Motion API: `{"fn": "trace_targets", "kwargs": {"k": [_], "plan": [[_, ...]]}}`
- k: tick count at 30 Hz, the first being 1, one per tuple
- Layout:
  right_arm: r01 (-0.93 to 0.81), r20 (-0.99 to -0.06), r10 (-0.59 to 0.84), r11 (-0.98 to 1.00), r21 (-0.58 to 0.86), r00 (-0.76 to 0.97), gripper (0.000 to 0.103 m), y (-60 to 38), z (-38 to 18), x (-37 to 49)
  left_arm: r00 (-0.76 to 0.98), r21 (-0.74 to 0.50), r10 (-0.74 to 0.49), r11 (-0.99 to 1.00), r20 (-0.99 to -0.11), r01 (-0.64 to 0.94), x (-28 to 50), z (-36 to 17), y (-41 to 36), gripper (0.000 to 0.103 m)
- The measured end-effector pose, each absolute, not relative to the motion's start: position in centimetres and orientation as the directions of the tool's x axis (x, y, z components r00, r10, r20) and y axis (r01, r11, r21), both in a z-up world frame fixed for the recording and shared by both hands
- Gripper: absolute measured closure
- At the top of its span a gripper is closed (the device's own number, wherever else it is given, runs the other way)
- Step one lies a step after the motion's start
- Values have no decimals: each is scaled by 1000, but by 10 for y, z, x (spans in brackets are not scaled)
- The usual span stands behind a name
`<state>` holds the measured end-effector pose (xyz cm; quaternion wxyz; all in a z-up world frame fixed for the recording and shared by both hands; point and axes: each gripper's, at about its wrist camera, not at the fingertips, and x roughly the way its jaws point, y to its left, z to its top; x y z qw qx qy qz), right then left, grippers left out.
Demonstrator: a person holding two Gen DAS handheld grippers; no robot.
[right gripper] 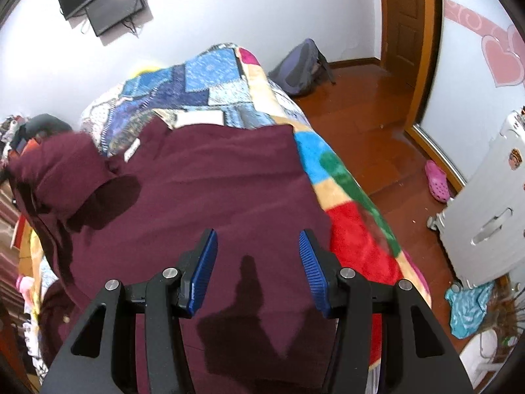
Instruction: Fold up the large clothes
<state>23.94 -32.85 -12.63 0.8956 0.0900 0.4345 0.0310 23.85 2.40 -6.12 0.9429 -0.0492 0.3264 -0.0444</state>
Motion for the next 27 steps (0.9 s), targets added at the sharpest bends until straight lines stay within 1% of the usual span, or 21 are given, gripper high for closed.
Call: {"fn": "trace_targets", "kwargs": {"k": [3, 6, 8, 9, 10, 12, 13, 14, 16, 17, 20, 22, 24, 27], "plan": [[11, -772, 141, 982, 188, 619, 55, -319, -128, 243, 736, -155, -92, 988, -670, -18, 227, -85, 56, 102], [7, -786, 149, 981, 192, 600, 55, -311, -135, 245, 678, -184, -95, 981, -729, -60, 218, -114, 76, 102], [7, -797, 161, 979, 203, 583, 55, -307, -141, 246, 631, -176, -88, 981, -771, -78, 213, -138, 81, 101], [11, -806, 165, 978, 207, 569, 55, -304, -145, 246, 615, -168, -81, 982, -785, -85, 211, -149, 83, 99], [15, -812, 164, 978, 208, 560, 55, -303, -148, 246, 592, -153, -71, 984, -803, -89, 210, -160, 84, 93], [24, -827, 162, 978, 207, 538, 55, -299, -154, 246, 553, -123, -52, 988, -832, -93, 212, -180, 85, 88], [26, -831, 160, 978, 205, 533, 55, -298, -155, 246, 535, -116, -49, 989, -844, -91, 213, -188, 85, 82], [28, -836, 152, 980, 195, 528, 55, -297, -158, 245, 514, -97, -40, 992, -857, -84, 214, -197, 85, 79], [27, -838, 134, 984, 175, 529, 55, -294, -157, 243, 486, -58, -19, 996, -874, -65, 212, -207, 82, 69], [25, -839, 127, 986, 166, 529, 55, -293, -156, 243, 472, -32, -2, 998, -882, -57, 212, -212, 79, 67], [27, -843, 121, 987, 158, 525, 55, -292, -155, 243, 467, 31, 43, 999, -883, -32, 212, -214, 70, 61], [31, -843, 122, 986, 162, 523, 54, -292, -156, 244, 478, 64, 66, 998, -876, -21, 213, -210, 66, 52], [32, -844, 125, 986, 166, 522, 53, -291, -157, 246, 498, 81, 71, 997, -864, -3, 215, -206, 60, 47], [20, -844, 121, 988, 154, 522, 51, -287, -158, 246, 509, 77, 55, 997, -859, 21, 223, -202, 51, 44]]}}
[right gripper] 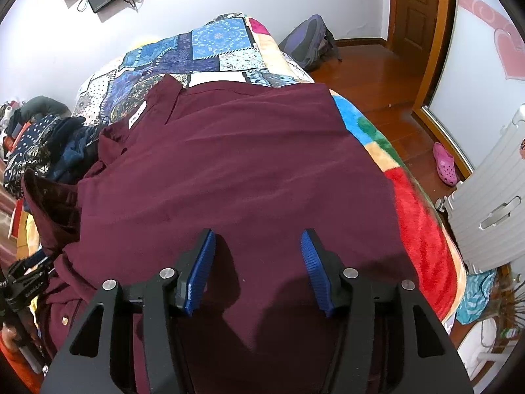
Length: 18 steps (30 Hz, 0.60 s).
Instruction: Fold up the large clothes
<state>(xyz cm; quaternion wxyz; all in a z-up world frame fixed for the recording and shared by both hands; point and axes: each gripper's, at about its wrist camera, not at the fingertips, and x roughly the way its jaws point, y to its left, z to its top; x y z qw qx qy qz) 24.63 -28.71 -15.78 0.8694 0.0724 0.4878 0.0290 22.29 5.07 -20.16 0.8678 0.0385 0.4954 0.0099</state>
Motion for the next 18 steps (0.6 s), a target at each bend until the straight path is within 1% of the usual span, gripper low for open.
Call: {"fn": "trace_targets", "kwargs": {"k": [1, 3, 6, 9, 14, 17, 18], "plan": [[13, -845, 117, 989, 145, 522, 51, -285, -158, 247, 509, 67, 39, 997, -860, 36, 226, -201, 47, 40], [4, -845, 112, 991, 134, 524, 51, -283, -158, 247, 521, 69, 30, 996, -853, 55, 233, -200, 40, 37], [-3, -844, 118, 991, 137, 523, 51, -284, -159, 247, 535, 104, 56, 993, -843, 60, 245, -202, 32, 37], [-10, -843, 132, 989, 148, 522, 50, -287, -160, 248, 560, 83, 55, 996, -827, 25, 252, -199, 41, 37], [-24, -844, 140, 989, 149, 517, 49, -287, -163, 250, 557, 30, 118, 986, -822, -165, 256, -188, 91, 37], [-30, -845, 133, 990, 138, 519, 48, -285, -164, 251, 549, -12, 133, 967, -825, -254, 246, -187, 128, 35], [-32, -845, 131, 991, 134, 519, 48, -284, -164, 251, 546, -49, 116, 959, -830, -279, 240, -186, 142, 30]]}}
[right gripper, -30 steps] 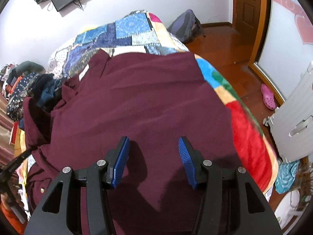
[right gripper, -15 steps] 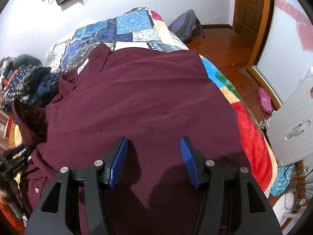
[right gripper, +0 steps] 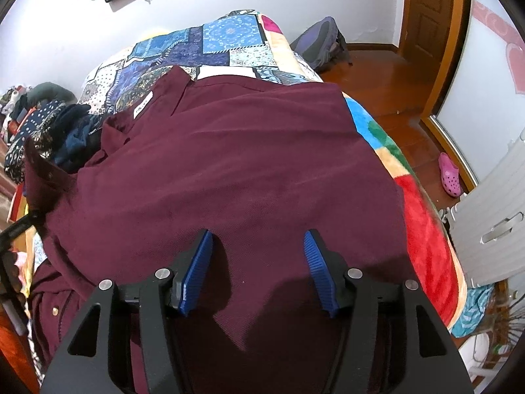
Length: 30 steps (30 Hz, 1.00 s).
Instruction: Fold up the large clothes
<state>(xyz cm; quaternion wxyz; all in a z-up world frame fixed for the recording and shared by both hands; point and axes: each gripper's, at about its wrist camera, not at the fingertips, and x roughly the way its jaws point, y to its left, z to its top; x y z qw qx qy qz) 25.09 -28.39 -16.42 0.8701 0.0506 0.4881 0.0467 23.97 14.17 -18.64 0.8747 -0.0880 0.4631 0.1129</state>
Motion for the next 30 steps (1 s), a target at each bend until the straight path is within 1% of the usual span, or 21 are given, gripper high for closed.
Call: {"fn": "trace_targets", "kwargs": {"k": [1, 2, 4, 5, 9, 11, 14, 16, 18, 20, 21, 26, 30], "plan": [[-32, -845, 128, 991, 131, 519, 48, -283, -164, 251, 545, -86, 98, 949, -833, -302, 233, -186, 153, 29], [-32, -845, 124, 991, 126, 520, 47, -283, -165, 251, 540, -96, 110, 936, -834, -339, 225, -187, 164, 29], [-29, -845, 116, 993, 119, 522, 47, -281, -165, 252, 518, -69, 157, 918, -841, -391, 212, -187, 174, 29], [-26, -845, 112, 993, 116, 522, 47, -281, -165, 252, 505, -71, 157, 912, -848, -403, 204, -190, 182, 29], [-19, -848, 95, 995, 100, 522, 47, -279, -165, 252, 478, -130, 100, 896, -873, -425, 187, -199, 200, 29], [-17, -850, 87, 996, 92, 519, 47, -278, -164, 252, 476, -177, 52, 888, -878, -425, 181, -200, 198, 29], [-13, -851, 76, 997, 80, 520, 47, -277, -161, 250, 485, -313, -84, 855, -871, -414, 182, -208, 199, 29], [-15, -851, 67, 997, 70, 522, 47, -276, -159, 249, 482, -429, -212, 810, -850, -401, 185, -216, 197, 29], [-21, -847, 53, 999, 49, 530, 47, -275, -155, 246, 480, -549, -343, 735, -807, -398, 189, -226, 197, 29], [-27, -841, 40, 999, 30, 540, 47, -274, -152, 242, 478, -658, -467, 634, -744, -405, 193, -239, 194, 29], [-28, -838, 30, 999, 17, 545, 47, -274, -150, 240, 473, -681, -496, 600, -728, -420, 195, -246, 193, 29], [-15, -830, 9, 1000, 1, 558, 47, -280, -148, 235, 446, -676, -507, 542, -737, -500, 202, -269, 190, 29], [4, -835, 12, 1000, 17, 551, 47, -286, -151, 236, 444, -646, -470, 550, -763, -529, 214, -276, 190, 30]]}}
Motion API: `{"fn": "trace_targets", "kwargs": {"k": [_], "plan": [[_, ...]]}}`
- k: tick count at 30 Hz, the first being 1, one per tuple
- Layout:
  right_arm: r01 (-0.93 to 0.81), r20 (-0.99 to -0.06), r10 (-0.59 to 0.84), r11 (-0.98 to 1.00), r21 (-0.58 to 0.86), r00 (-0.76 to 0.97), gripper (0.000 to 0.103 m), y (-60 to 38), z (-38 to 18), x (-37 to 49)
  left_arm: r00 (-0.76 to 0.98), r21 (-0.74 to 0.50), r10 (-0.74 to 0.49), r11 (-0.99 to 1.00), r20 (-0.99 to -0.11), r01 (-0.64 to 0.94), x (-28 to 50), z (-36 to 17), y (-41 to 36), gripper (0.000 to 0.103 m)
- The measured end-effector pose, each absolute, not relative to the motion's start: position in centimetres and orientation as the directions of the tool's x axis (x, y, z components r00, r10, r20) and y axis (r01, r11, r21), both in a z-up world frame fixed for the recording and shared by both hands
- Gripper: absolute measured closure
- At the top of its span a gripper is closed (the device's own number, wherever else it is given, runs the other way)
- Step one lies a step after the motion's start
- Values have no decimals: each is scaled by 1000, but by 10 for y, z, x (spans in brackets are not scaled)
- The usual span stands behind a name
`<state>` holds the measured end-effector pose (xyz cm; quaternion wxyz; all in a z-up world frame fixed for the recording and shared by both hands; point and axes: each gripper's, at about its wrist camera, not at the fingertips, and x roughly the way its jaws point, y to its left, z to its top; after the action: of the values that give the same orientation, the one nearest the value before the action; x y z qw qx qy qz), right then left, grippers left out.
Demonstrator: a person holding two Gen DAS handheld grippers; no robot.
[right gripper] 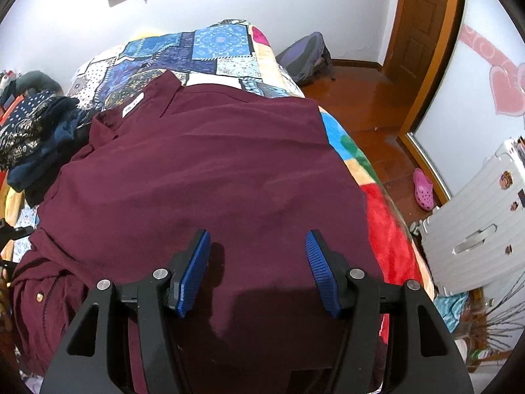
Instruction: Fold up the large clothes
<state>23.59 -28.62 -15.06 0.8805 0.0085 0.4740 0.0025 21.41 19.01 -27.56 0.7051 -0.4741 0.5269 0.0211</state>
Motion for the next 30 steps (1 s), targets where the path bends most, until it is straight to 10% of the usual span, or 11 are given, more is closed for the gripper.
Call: {"fn": "trace_targets", "kwargs": {"k": [10, 20, 30], "plan": [[42, -816, -1, 999, 29, 578, 47, -302, -140, 227, 446, -487, -246, 652, -861, -581, 238, -258, 181, 89], [58, -768, 28, 995, 85, 640, 47, -317, -119, 223, 659, -487, -142, 789, -738, -374, 208, -132, 172, 92], [25, -827, 68, 995, 99, 559, 42, -310, -158, 217, 449, -449, -250, 789, -858, -419, 183, -226, 179, 83]]}}
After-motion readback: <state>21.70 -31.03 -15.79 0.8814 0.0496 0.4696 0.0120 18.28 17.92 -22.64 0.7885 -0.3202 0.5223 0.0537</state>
